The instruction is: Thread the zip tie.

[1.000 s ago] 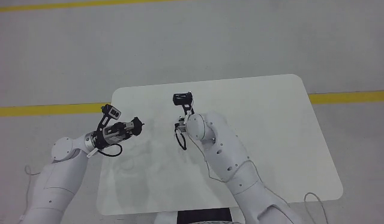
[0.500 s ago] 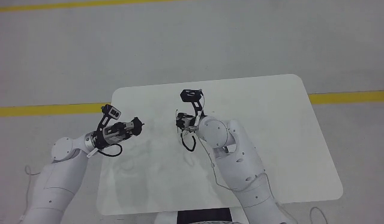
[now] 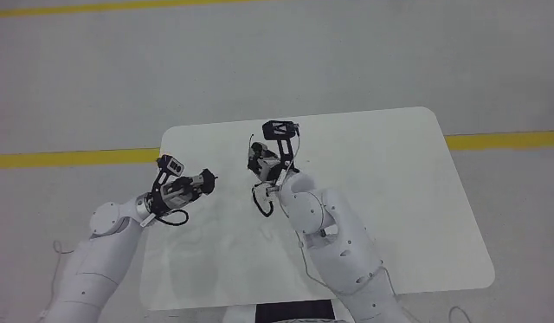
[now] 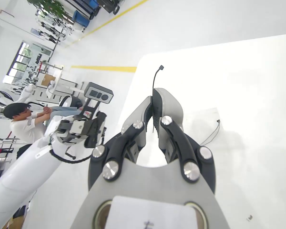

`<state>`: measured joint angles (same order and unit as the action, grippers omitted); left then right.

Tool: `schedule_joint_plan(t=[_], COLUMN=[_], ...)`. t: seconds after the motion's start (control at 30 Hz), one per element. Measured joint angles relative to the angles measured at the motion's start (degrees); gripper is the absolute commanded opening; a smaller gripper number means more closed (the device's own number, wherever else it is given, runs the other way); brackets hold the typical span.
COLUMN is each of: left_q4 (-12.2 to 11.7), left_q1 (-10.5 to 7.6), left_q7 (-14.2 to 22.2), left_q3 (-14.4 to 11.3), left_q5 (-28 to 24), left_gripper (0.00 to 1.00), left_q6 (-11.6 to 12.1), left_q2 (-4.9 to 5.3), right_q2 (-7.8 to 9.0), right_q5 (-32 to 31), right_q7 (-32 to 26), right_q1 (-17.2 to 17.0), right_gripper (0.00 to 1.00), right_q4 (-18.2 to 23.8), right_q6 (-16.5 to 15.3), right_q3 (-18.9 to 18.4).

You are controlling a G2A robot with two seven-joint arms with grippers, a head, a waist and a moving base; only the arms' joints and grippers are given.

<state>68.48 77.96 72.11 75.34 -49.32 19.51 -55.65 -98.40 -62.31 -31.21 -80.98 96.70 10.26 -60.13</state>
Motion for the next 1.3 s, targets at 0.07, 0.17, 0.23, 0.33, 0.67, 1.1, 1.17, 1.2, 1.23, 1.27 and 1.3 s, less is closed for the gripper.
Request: schedule_joint_plan(t=[0.07, 0.17, 0.23, 0.33, 0.67, 1.1, 1.17, 1.2, 1.23, 1.27, 1.3], left_q4=[-0.3, -0.8, -1.1, -1.1, -0.7, -0.8, -0.7, -0.6, -0.6, -0.6, -0.6], left_q1=[-0.38, -0.95, -1.19, -1.55, -1.19, -1.76, -1.82, -1.82, -1.82, -1.81, -1.81], left_q7=[-1.0, -3.0, -3.8, -4.0, -4.9, -8.7, -9.3, -9.4, -9.4, -9.4, -9.4], left_q3=[-0.6, -1.4, -1.7, -1.7, -2.1, -4.8, -4.9, -4.8, -4.8, -4.8, -4.8], left_q5=[0.6, 1.7, 1.4, 1.7, 1.6, 2.3, 3.1, 3.3, 3.3, 3.3, 3.3], left_gripper=[0.0, 0.0, 0.0, 0.0, 0.0, 0.0, 0.0, 0.0, 0.0, 0.0, 0.0], left_q6=[0.0, 0.0, 0.0, 0.0, -0.5, 0.0, 0.0, 0.0, 0.0, 0.0, 0.0], left_q2=[-0.32, -0.93, -1.39, -1.62, -1.73, -2.89, -3.04, -3.1, -3.11, -3.11, -3.11], right_q2=[0.41, 1.02, 1.38, 1.72, 1.86, 3.43, 3.45, 3.45, 3.45, 3.45, 3.45], right_q5=[0.4, -0.4, -0.9, -1.7, -2.7, -4.5, -4.8, -4.9, -4.9, -4.9, -4.9], right_q7=[2.8, 7.7, 10.4, 12.7, 13.4, 23.9, 23.8, 23.7, 23.7, 23.8, 23.8], right_q1=[-0.8, -1.8, -2.2, -2.6, -2.7, -2.7, -2.6, -2.6, -2.6, -2.6, -2.6], right_gripper=[0.0, 0.0, 0.0, 0.0, 0.0, 0.0, 0.0, 0.0, 0.0, 0.0, 0.0], right_q4=[0.6, 0.8, 0.7, 1.0, 0.7, -1.7, -1.9, -1.9, -1.9, -1.8, -1.8], right_q6=[0.1, 0.6, 1.1, 0.9, 0.7, 6.1, 6.3, 6.3, 6.3, 6.2, 6.2], right_q3=[1.1, 2.7, 3.7, 4.6, 4.8, 11.1, 11.2, 11.2, 11.2, 11.2, 11.2])
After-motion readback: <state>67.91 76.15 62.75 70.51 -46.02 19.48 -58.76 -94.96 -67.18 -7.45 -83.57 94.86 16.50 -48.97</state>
